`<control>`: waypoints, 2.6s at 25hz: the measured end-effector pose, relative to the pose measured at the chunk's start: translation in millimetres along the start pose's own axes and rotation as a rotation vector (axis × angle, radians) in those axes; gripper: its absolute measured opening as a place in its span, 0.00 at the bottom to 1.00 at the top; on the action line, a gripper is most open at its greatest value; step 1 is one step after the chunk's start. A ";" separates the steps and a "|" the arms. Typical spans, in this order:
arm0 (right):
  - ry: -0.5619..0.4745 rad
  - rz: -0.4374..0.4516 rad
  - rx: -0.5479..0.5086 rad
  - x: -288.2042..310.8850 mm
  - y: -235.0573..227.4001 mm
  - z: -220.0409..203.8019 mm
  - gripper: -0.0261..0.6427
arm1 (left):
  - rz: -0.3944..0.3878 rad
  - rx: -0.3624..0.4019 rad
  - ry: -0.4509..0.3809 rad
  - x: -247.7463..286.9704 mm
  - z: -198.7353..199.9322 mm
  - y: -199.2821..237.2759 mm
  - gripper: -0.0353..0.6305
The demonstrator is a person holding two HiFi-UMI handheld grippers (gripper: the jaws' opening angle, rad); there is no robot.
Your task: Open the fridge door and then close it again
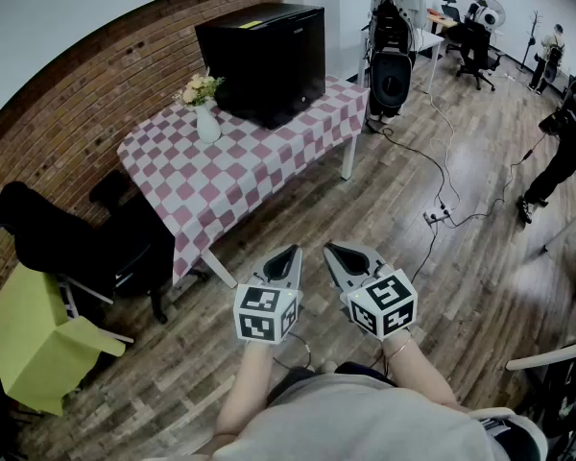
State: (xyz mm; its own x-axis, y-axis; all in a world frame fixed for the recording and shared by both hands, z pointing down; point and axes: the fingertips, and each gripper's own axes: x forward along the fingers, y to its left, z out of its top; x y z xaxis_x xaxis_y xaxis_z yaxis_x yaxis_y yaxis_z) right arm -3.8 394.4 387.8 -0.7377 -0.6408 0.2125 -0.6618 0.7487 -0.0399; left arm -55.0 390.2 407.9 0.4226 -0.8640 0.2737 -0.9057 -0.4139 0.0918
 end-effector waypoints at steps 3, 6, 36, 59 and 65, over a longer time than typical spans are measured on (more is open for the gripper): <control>-0.002 -0.002 0.009 -2.5 -2.0 -2.4 0.04 | -0.004 0.005 0.007 1.0 -3.9 -4.0 0.06; -0.006 -0.003 0.008 -4.1 -1.8 -0.7 0.04 | -0.012 0.005 0.009 0.8 -3.9 -7.2 0.06; -0.087 0.027 0.033 -8.4 -33.9 -1.2 0.17 | 0.042 -0.020 -0.052 17.1 5.9 -13.7 0.07; -0.115 -0.081 0.013 192.0 -135.7 63.4 0.16 | -0.049 -0.045 -0.078 159.6 68.8 162.2 0.14; -0.122 -0.137 0.020 240.2 -160.5 73.8 0.17 | -0.115 -0.015 -0.073 199.1 83.3 199.7 0.14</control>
State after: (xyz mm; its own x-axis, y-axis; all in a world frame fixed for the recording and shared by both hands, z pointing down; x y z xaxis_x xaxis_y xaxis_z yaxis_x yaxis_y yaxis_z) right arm -84.6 107.8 373.2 -0.6502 -0.7535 0.0973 -0.7590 0.6500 -0.0379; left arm -148.9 111.7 400.9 0.5243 -0.8300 0.1906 -0.8515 -0.5074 0.1325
